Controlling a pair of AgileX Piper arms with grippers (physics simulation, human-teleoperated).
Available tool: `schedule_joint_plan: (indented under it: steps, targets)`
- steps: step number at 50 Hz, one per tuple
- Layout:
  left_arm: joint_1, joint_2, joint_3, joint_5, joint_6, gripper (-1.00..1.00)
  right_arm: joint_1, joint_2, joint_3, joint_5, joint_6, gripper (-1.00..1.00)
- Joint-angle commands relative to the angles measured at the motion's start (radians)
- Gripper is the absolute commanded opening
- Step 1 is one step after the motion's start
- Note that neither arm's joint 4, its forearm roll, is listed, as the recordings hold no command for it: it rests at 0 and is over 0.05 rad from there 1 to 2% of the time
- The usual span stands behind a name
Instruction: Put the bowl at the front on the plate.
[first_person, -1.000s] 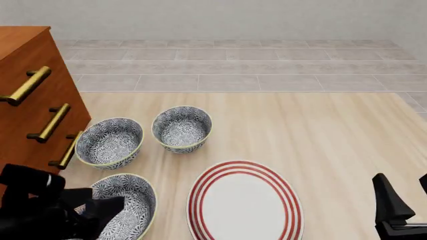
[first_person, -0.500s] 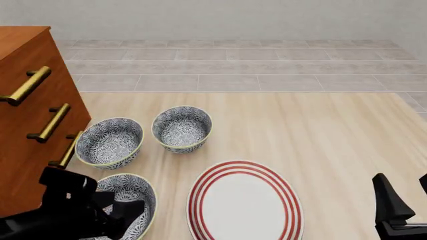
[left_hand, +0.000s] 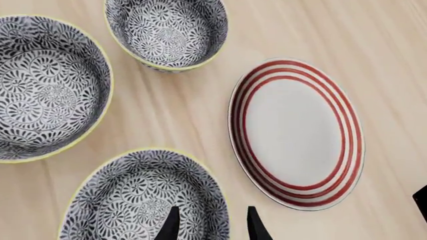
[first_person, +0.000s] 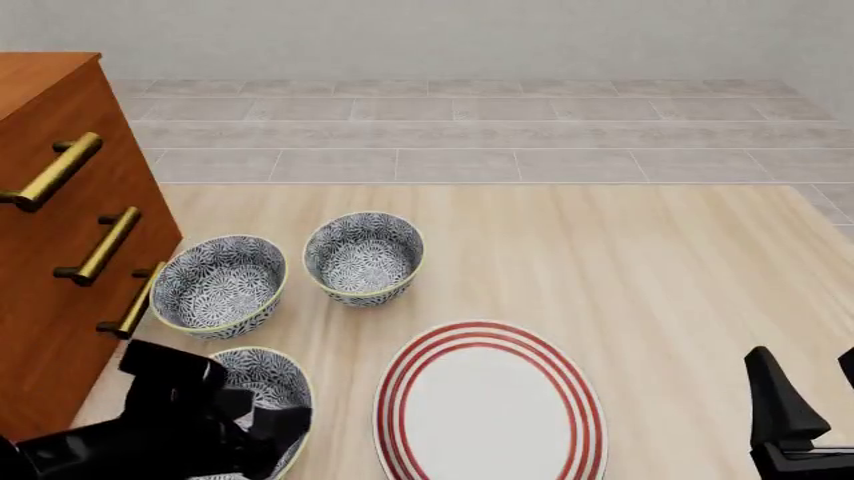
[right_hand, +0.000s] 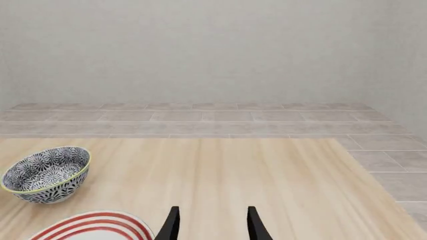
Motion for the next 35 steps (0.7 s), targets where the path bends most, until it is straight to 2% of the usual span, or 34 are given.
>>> schedule_joint_plan:
  steps: [1,35]
  targets:
    - [-0.012,0.055,0.016,-0.062,-0.01,1.0,0.0,-0.002,0.004,-0.002,0.0,1.0]
    - [-0.026,0.225,0.058,-0.244,-0.029,1.0,0.0,-0.002,0.003,-0.002,0.0,1.0]
